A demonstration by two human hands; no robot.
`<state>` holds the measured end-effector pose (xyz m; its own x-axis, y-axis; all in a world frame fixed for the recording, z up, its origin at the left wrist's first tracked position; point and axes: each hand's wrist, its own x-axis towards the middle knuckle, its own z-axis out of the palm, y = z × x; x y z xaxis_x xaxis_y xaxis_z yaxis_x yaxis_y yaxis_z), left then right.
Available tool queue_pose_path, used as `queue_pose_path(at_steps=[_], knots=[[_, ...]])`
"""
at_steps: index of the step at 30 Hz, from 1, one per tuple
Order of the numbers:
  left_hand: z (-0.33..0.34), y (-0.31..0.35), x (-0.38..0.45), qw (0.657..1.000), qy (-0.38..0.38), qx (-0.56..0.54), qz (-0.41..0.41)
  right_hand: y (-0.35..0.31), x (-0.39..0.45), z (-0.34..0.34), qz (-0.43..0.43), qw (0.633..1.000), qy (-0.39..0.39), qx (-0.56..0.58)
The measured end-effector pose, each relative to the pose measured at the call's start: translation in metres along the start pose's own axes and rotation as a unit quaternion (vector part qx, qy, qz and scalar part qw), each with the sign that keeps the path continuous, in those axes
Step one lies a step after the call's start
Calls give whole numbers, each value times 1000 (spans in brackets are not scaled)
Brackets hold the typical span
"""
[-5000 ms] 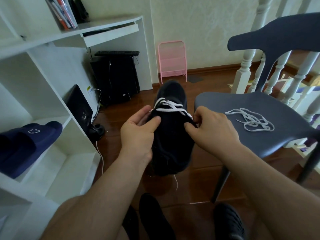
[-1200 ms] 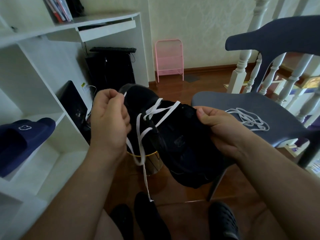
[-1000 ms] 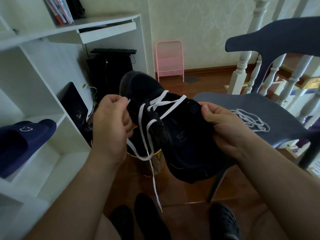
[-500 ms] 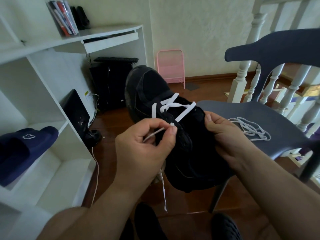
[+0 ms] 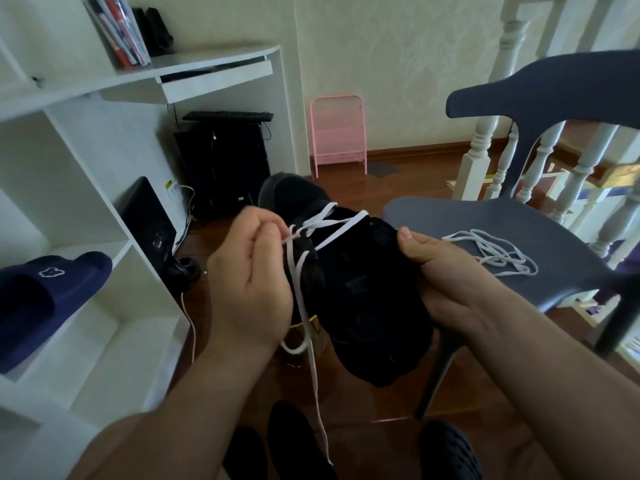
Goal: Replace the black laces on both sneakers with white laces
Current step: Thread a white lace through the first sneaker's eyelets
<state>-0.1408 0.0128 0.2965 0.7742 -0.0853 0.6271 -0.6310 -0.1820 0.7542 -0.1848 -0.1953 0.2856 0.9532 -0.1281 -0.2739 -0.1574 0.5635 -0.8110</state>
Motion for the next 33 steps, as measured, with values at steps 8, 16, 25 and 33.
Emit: queue_pose_path(at_steps=[8,16,25,33], knots=[[10,18,5,989,-74,93,90,7,5,1,57,997,-47,37],[9,4,5,963,-189,192,15,9,3,-1,65,995,-69,31],[9,7,4,972,-172,161,9,5,-1,1,56,996,-68,22],[-7,-5,9,900,-340,269,41,4,5,-1,17,998,54,-37]])
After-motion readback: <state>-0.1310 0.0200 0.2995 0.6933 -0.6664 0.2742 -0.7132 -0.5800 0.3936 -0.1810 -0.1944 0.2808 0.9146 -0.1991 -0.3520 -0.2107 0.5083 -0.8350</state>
